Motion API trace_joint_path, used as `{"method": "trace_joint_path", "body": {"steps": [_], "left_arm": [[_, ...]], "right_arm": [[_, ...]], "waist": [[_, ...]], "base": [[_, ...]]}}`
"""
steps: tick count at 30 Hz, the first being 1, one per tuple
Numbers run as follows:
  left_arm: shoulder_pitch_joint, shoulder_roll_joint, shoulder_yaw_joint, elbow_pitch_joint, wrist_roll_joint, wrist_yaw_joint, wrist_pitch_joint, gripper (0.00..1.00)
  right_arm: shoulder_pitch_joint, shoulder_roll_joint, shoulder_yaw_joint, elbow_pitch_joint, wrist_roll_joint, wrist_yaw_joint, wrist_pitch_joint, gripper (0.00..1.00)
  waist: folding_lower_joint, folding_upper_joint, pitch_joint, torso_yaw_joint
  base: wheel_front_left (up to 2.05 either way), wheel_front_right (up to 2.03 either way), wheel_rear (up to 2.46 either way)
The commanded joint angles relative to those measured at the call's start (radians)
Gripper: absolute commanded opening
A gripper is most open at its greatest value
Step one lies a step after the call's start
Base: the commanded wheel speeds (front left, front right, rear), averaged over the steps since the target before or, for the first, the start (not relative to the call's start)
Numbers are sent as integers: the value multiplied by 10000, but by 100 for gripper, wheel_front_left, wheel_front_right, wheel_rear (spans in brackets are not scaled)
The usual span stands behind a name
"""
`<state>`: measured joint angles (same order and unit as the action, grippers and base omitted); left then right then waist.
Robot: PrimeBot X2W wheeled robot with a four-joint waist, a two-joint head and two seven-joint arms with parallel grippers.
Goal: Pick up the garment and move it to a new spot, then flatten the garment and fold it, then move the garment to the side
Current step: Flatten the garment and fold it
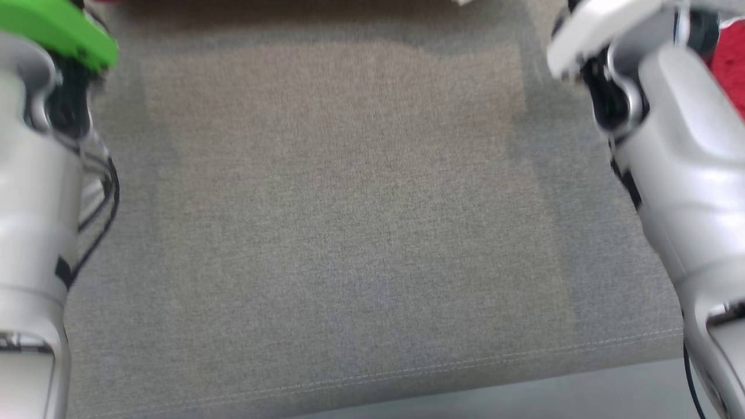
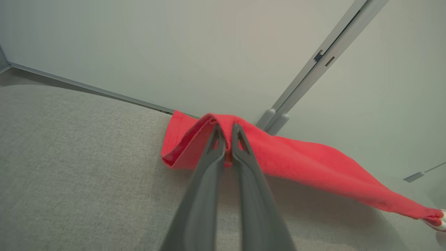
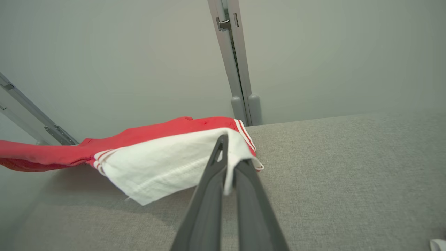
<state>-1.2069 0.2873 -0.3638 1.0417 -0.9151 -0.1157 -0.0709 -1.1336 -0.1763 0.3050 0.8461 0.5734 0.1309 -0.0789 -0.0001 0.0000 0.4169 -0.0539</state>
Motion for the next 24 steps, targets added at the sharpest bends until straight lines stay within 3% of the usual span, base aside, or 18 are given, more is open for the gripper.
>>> {"method": "trace_joint_path", "body": {"steps": [1,8,12,18,24], "left_arm": [[443,145,-41,-103,-87,-66,77,0],[3273,407,-183,-1532,-650,-131,375,0],[5022,579,-250,-2670,-872,-90,476,0],[7519,881,-315,-4765,-1141,514,697,0],[9701,1286,-417,-6945,-983,1419,630,0]], "right_arm": [[487,-197,112,-305,328,-4,131,0],[3827,-1319,372,-2646,2044,-6,714,0],[5701,-1752,122,-3923,2364,-6,859,0],[8196,-1825,-700,-5832,2373,-6,1466,0],[10340,-1338,-1783,-7517,1970,-4,2393,0]], "waist": [[1,0,-1001,13],[1,0,-2059,181],[1,0,-2482,310],[1,0,-2810,413],[1,0,-2989,466]], "base": [[0,0,0],[0,0,0],[0,0,0],[0,0,0],[0,0,0]]}}
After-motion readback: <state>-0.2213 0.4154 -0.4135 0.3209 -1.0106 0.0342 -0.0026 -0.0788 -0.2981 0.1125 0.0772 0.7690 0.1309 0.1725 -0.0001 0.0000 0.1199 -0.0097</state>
